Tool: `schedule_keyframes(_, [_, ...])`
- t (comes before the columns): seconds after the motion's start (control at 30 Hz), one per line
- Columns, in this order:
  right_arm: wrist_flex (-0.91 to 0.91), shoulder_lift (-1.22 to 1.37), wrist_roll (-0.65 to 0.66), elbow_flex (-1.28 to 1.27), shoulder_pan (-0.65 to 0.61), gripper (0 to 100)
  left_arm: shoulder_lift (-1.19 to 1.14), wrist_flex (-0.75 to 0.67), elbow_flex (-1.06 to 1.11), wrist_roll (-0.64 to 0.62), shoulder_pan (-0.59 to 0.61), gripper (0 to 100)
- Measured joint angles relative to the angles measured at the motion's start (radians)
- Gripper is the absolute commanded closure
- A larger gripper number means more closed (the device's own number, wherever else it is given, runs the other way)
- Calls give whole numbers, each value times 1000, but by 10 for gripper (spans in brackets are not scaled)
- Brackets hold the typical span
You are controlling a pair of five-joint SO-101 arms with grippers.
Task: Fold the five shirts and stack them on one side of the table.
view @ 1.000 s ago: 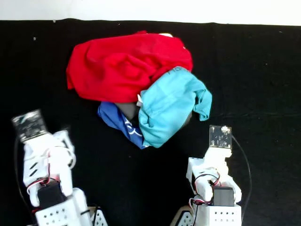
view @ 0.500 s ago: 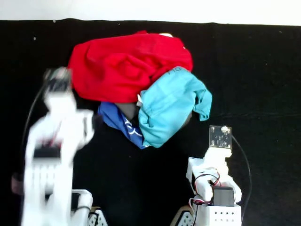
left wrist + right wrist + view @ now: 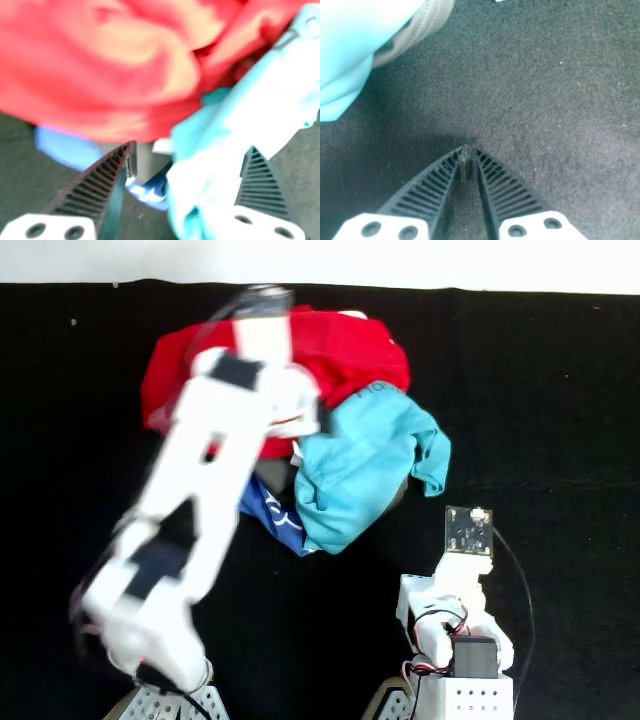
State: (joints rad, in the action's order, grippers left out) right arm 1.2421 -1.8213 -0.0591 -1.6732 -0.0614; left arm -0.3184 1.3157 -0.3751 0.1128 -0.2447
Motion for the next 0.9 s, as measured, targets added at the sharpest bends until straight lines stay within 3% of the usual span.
schedule_keyframes(0.3, [0, 0, 0, 0, 0, 980, -463, 38, -299, -5, 25, 690])
schedule_keyframes(0.37, [0, 0, 0, 0, 0, 980, -531, 75, -374, -6, 57, 767])
schedule_keyframes(0.47, [0, 0, 0, 0, 0, 980, -609, 144, -489, 35, 107, 990])
schedule_keyframes(0.6, [0, 0, 0, 0, 0, 980, -677, 236, -618, 89, 192, 997])
schedule_keyframes(0.9, [0, 0, 0, 0, 0, 980, -695, 428, -864, 112, 626, 992])
